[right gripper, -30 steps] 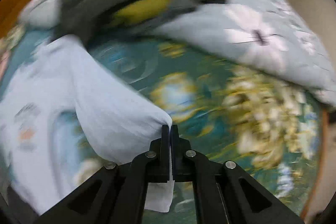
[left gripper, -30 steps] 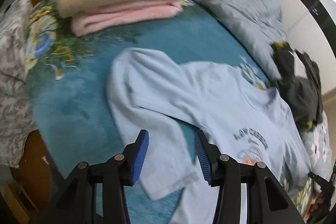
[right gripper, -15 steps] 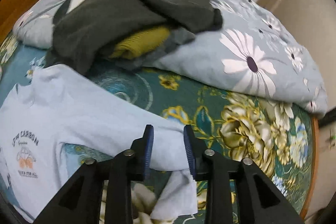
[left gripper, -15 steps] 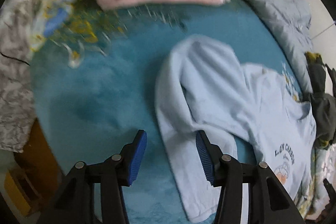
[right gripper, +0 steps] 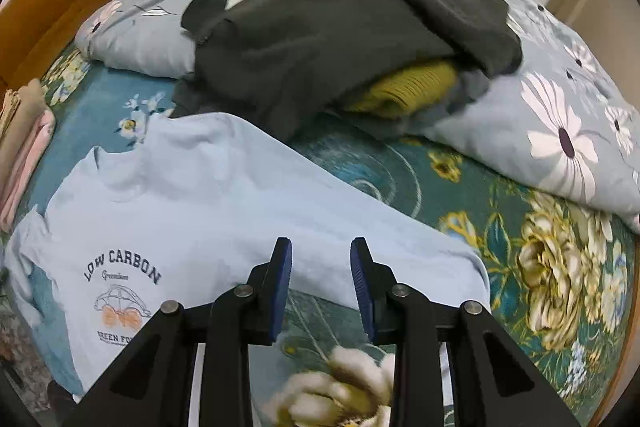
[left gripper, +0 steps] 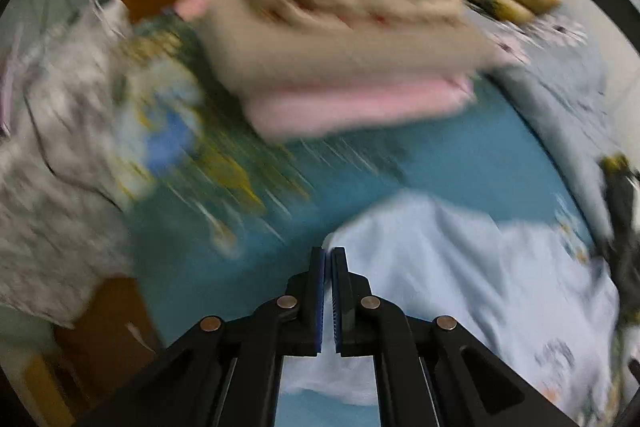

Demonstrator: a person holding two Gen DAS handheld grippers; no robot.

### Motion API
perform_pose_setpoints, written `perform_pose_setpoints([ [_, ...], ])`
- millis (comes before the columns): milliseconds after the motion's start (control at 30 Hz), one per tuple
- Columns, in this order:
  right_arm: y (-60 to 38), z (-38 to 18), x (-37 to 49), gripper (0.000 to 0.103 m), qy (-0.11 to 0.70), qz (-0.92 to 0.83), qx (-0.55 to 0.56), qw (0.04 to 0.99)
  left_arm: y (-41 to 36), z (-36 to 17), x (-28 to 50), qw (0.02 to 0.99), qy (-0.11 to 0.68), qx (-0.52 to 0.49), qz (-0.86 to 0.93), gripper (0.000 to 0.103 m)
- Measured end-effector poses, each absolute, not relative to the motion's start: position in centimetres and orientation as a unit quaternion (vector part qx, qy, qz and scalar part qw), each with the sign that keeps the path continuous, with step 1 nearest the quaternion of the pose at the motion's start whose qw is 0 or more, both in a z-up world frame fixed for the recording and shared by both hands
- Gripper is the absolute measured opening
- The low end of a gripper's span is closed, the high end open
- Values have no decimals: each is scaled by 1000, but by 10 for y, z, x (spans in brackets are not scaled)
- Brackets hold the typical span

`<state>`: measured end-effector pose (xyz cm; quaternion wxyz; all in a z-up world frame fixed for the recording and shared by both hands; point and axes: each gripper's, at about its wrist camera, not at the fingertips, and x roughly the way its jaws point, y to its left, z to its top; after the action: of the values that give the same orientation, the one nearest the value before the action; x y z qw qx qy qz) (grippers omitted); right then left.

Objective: Fold clothes

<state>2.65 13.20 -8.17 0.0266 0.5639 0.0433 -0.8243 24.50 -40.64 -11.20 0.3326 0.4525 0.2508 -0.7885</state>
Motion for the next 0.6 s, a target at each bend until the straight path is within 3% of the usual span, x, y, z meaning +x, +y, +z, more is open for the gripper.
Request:
perform_pose_setpoints([
  [233,101,-94,2,31,36,-820,568,62,-452,-122,255,356,272,479,-755,11],
  [267,94,-95,-2,31,39,-820,566,73,-444,-120,247,343,268,481,-761,24],
  [300,86,-96,-6,31,46,-820,565,84,-436,-119,239,330,264,483,-767,44],
  [333,76,-97,-11,34,57,-819,563,98,-428,-118,231,316,259,485,-773,51],
  [367,65,-99,-16,38,73,-817,561,114,-420,-116,224,303,255,486,-779,53],
  [400,54,-101,-23,51,92,-814,558,130,-412,-115,216,290,251,488,-784,53],
  [433,43,-104,-30,54,111,-812,555,146,-404,-114,208,276,246,489,-790,54],
  [600,11,-122,-62,54,180,-803,540,177,-357,-115,134,160,216,498,-824,61],
])
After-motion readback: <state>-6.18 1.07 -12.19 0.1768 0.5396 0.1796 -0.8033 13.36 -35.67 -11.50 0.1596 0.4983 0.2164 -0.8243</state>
